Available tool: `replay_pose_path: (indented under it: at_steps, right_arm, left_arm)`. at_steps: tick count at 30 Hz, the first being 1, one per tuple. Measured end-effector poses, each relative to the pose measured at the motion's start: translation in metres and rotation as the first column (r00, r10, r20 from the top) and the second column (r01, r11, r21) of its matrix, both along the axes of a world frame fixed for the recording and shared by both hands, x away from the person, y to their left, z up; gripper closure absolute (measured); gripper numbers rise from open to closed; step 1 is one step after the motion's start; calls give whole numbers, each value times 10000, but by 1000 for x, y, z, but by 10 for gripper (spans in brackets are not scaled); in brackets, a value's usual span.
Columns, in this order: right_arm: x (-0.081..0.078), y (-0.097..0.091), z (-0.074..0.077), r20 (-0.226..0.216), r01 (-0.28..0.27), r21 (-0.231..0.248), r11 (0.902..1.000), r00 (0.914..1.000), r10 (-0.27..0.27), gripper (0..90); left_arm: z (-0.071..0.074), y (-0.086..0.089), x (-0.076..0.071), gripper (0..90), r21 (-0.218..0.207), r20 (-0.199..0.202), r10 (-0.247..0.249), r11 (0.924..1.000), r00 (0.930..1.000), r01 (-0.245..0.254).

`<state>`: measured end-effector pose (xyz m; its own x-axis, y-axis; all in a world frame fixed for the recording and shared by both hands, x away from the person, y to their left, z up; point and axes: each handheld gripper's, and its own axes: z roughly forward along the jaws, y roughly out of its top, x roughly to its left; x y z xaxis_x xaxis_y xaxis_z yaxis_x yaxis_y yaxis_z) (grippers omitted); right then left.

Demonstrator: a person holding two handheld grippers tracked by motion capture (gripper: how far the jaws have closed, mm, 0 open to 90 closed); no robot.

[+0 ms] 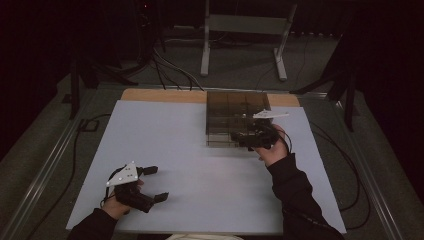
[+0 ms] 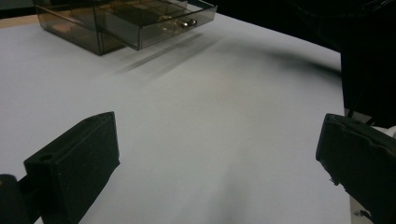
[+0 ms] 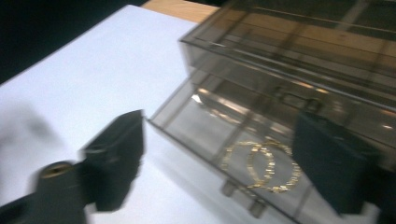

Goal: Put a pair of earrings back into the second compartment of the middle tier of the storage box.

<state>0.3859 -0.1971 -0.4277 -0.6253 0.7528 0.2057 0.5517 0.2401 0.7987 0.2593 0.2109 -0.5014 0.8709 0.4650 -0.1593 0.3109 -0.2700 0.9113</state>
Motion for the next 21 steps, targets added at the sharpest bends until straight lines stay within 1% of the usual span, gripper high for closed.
replay_pose_path:
  at_steps: [2,3,4,5,6,8,10,12,15,16,18,21]
  right_arm:
    - [-1,1,1,27,-57,9,10000,10000,57,136]
    - [-4,3,4,117,-145,-128,9998,9998,147,88]
    - [-6,4,4,130,-316,-111,9994,9994,317,58]
    - [-6,4,4,130,-316,-111,9994,9994,317,58]
    - [-10,6,5,266,-517,-187,9985,9983,522,7]
    - [-14,8,6,306,-732,-210,9971,9968,738,1]
    - [-17,9,6,568,-788,-269,9965,9952,802,0]
    - [-20,10,6,693,-874,-237,9959,9936,889,0]
    - [-22,10,6,733,-917,-181,9956,9930,928,0]
    - [-24,10,3,690,-986,-16,9951,9927,985,0]
    - [-27,9,0,624,-1030,-51,9947,9927,1032,0]
    - [-31,8,-7,654,-1050,-38,9945,9923,1050,0]
  left_arm:
    - [0,0,0,4,3,12,8,10000,10000,-8]
    - [0,0,0,4,-24,10,19,10000,10000,-19]
    - [0,1,-1,4,-52,7,26,10000,10000,-26]
    - [0,1,-1,4,-52,7,26,10000,10000,-26]
    - [-1,2,-2,4,-34,-21,39,10000,10000,-39]
    - [-1,3,-2,4,-16,-6,52,10000,10000,-52]
    - [-1,4,-3,4,-75,-22,96,9999,10000,-96]
    - [-1,4,-4,4,-12,32,127,9999,9999,-127]
    - [-1,5,-4,4,-85,12,99,9999,10000,-99]
    - [-1,4,-5,4,-42,21,90,10000,10000,-90]
    - [-1,5,-5,4,-59,27,76,10000,10000,-76]
    - [0,5,-5,4,-64,66,75,10000,10000,-74]
